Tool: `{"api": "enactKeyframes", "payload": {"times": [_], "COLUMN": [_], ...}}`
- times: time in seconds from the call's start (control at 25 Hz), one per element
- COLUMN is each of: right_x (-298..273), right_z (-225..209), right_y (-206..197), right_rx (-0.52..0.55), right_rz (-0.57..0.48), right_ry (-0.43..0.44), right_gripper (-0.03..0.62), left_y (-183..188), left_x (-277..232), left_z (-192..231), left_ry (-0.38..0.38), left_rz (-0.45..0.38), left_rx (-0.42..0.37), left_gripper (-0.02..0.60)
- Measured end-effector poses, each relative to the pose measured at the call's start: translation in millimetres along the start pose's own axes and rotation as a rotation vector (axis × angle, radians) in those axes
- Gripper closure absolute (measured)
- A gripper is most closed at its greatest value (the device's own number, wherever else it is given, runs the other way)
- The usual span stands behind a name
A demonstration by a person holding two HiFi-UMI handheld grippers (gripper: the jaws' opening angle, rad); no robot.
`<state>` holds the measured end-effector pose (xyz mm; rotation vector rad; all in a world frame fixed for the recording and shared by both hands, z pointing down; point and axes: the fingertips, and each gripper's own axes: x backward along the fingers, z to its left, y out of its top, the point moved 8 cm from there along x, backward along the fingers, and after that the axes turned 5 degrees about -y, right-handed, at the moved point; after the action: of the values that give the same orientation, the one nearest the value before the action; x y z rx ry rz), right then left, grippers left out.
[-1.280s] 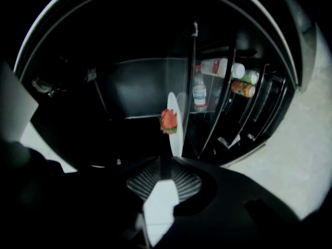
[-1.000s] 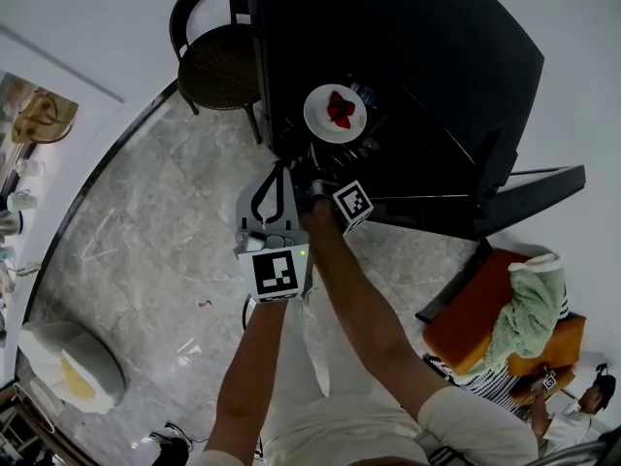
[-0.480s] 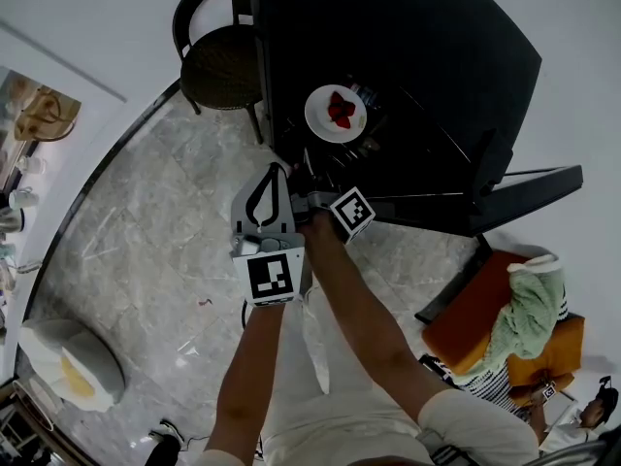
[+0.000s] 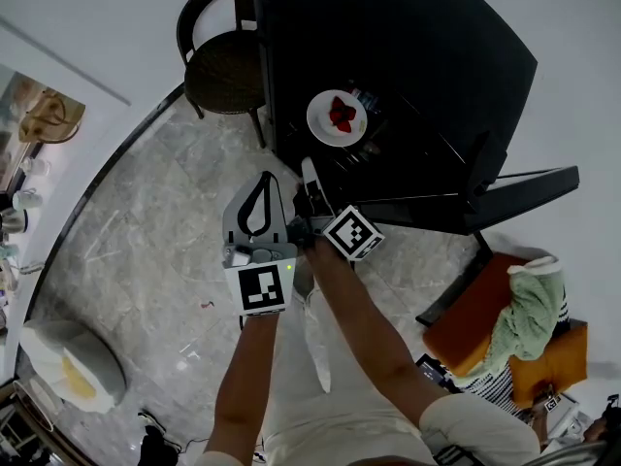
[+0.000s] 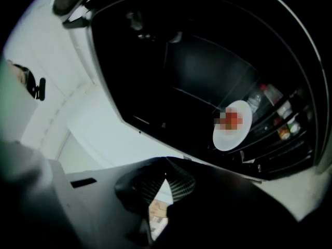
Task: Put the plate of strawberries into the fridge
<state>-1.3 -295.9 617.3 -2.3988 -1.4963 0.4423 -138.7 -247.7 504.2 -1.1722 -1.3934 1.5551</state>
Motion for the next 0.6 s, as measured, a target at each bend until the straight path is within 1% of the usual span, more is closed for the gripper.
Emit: {"api": "enactKeyframes", "payload": {"times": [0.2,0.48,0.6], "right_x": [13,33,41], "right_z": [27,78,105], "right_y": [5,15,18], "right_rx": [0.142,0.438,0.542], "right_rz": [0.038,0.062,0.077], "right_ry": [0.022,0.027,0.031], "right_gripper": [0.582,0.582,0.582], "left_y": [8,33,47], "left_x": [7,20,30], "left_z": [0,-7,-9], "left_ry": [0.008,-0.005,-0.009], "left_rz": [-0.008,-0.018,-0.018], "left_rx": [0.012,0.006,0.013], "left_gripper": [0.581,0.581,0.581]}}
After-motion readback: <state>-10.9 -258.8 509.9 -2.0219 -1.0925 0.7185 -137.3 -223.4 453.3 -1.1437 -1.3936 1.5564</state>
